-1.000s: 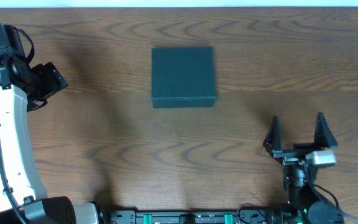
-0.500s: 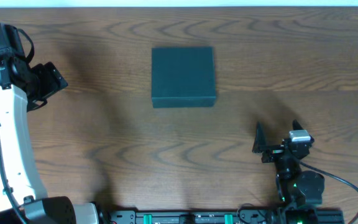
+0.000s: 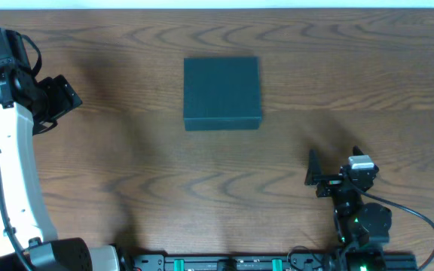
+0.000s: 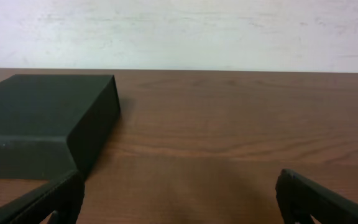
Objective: Pack container
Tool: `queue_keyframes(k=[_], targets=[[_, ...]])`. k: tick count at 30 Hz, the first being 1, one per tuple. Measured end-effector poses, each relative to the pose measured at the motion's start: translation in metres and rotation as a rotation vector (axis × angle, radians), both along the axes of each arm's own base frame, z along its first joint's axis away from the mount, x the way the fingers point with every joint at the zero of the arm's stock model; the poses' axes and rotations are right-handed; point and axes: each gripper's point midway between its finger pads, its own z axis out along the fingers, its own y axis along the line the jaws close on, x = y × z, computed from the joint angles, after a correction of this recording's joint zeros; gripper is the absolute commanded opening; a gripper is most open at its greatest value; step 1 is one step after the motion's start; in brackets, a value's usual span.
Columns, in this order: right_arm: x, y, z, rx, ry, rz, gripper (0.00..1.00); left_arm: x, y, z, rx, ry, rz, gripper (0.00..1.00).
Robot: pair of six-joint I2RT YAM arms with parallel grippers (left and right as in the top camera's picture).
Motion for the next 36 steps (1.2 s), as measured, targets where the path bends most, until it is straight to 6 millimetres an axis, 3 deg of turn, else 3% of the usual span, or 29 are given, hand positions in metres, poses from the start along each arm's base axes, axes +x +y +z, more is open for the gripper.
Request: queue_keyframes(k=[3, 6, 10, 14, 17, 21, 25, 27, 31, 36], targets=[[0.000, 0.000, 0.000, 0.000, 0.000, 0.000, 0.99, -0.007, -0.005, 0.008, 0.011, -0.009, -0.015, 0.95], [0.000, 0.000, 0.000, 0.000, 0.000, 0.000, 0.99, -0.023, -0.021, 0.029, 0.030, -0.055, -0.051, 0.95], [0.000, 0.000, 0.000, 0.000, 0.000, -0.001, 0.99, -0.053, -0.062, 0.082, 0.061, -0.251, -0.175, 0.95], [0.000, 0.000, 0.000, 0.000, 0.000, -0.001, 0.99, -0.062, -0.107, 0.150, 0.077, -0.593, -0.340, 0.95], [0.000, 0.000, 0.000, 0.000, 0.001, -0.001, 0.99, -0.076, -0.115, 0.188, 0.092, -0.796, -0.380, 0.95], [0.000, 0.000, -0.001, 0.000, 0.002, -0.001, 0.99, -0.098, -0.118, 0.212, 0.179, -1.000, -0.464, 0.95], [0.000, 0.000, -0.001, 0.000, 0.003, -0.001, 0.99, -0.105, -0.139, 0.210, 0.334, -1.139, -0.704, 0.95], [0.000, 0.000, 0.000, 0.000, 0.002, -0.001, 0.99, -0.108, -0.151, 0.200, 0.416, -1.175, -0.835, 0.95], [0.000, 0.000, -0.001, 0.000, 0.002, -0.001, 0.99, -0.118, -0.177, 0.158, 0.624, -1.208, -1.144, 0.95], [0.000, 0.000, 0.000, 0.000, 0.002, -0.001, 0.99, -0.111, -0.195, 0.108, 0.803, -1.233, -1.356, 0.95]])
